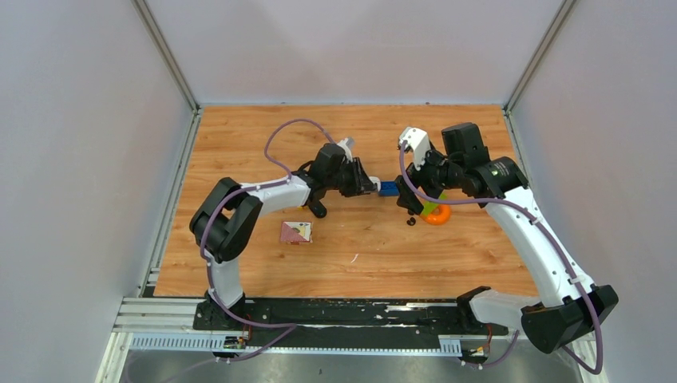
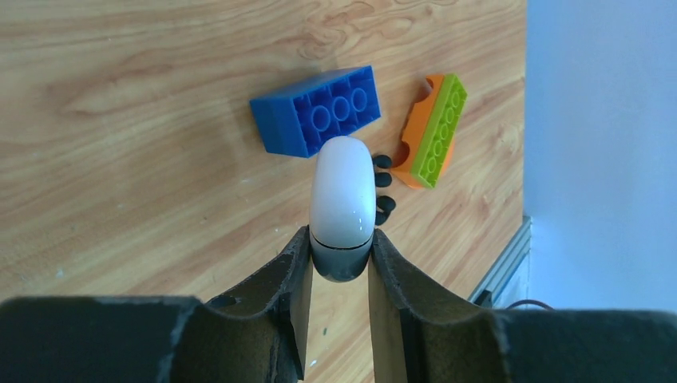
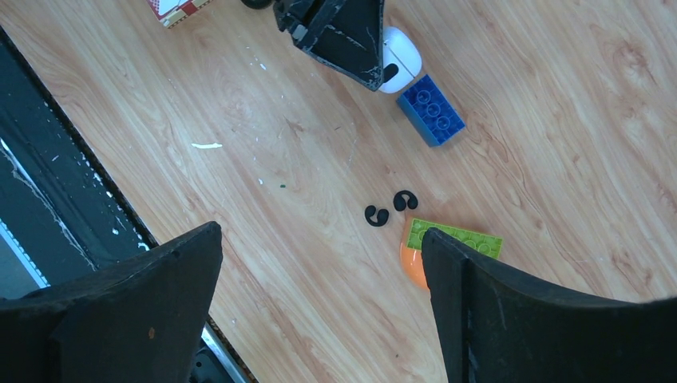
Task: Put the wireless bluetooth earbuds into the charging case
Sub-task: Place the charging case with the earbuds at the center of the board, then pick up the charging case from the center of the board.
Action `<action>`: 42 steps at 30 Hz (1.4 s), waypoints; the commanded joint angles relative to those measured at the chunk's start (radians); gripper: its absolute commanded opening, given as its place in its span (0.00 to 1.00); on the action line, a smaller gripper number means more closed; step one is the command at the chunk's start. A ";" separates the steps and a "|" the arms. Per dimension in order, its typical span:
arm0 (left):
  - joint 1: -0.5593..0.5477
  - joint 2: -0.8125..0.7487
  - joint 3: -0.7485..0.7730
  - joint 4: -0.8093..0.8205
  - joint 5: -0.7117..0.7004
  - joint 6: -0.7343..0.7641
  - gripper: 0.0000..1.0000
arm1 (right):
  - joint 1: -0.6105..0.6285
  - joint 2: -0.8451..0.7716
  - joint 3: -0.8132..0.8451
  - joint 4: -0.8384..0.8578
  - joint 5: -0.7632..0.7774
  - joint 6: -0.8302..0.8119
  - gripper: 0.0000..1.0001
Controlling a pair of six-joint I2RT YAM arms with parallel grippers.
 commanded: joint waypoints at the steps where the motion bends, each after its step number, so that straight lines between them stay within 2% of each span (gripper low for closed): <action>1: 0.008 0.061 0.096 -0.176 -0.030 0.068 0.36 | -0.003 -0.025 -0.002 0.013 -0.020 0.006 0.95; 9: 0.011 0.080 0.124 -0.276 -0.032 0.070 0.37 | -0.006 -0.020 -0.002 0.003 -0.014 -0.005 0.94; 12: 0.011 0.073 0.108 -0.297 -0.057 0.069 0.61 | -0.007 -0.016 -0.006 0.000 -0.014 -0.008 0.95; 14: 0.011 0.051 0.095 -0.313 -0.094 0.067 0.72 | -0.009 -0.014 -0.006 -0.002 -0.015 -0.009 0.95; 15: 0.012 0.038 0.090 -0.325 -0.106 0.070 0.94 | -0.009 -0.012 -0.003 -0.004 -0.014 -0.010 0.95; 16: 0.013 0.023 0.092 -0.350 -0.117 0.078 0.99 | -0.010 -0.012 -0.002 -0.007 -0.013 -0.013 0.94; 19: 0.016 -0.070 0.095 -0.500 -0.170 0.128 1.00 | -0.014 -0.018 0.008 -0.028 -0.010 -0.032 0.95; 21: 0.014 -0.189 0.033 -0.555 -0.212 0.147 1.00 | -0.016 -0.035 -0.001 -0.032 0.003 -0.049 0.95; 25: 0.013 -0.516 -0.143 -0.566 -0.266 0.188 1.00 | -0.017 -0.075 -0.042 -0.019 -0.001 -0.074 0.96; 29: 0.014 -0.785 -0.239 -0.590 -0.262 0.282 1.00 | -0.019 -0.055 -0.041 -0.011 -0.043 -0.060 0.96; 32: 0.014 -0.975 -0.317 -0.624 -0.330 0.292 1.00 | -0.022 -0.013 -0.028 0.008 -0.089 -0.051 0.95; 35: 0.014 -1.182 -0.399 -0.640 -0.379 0.282 1.00 | -0.023 0.055 -0.004 0.022 -0.160 -0.065 0.92; 38: 0.014 -1.351 -0.459 -0.699 -0.482 0.235 1.00 | -0.009 0.193 0.071 0.044 -0.220 -0.037 0.85; 42: 0.014 -1.496 -0.488 -0.795 -0.609 0.269 1.00 | 0.066 0.410 0.218 0.064 -0.175 -0.019 0.76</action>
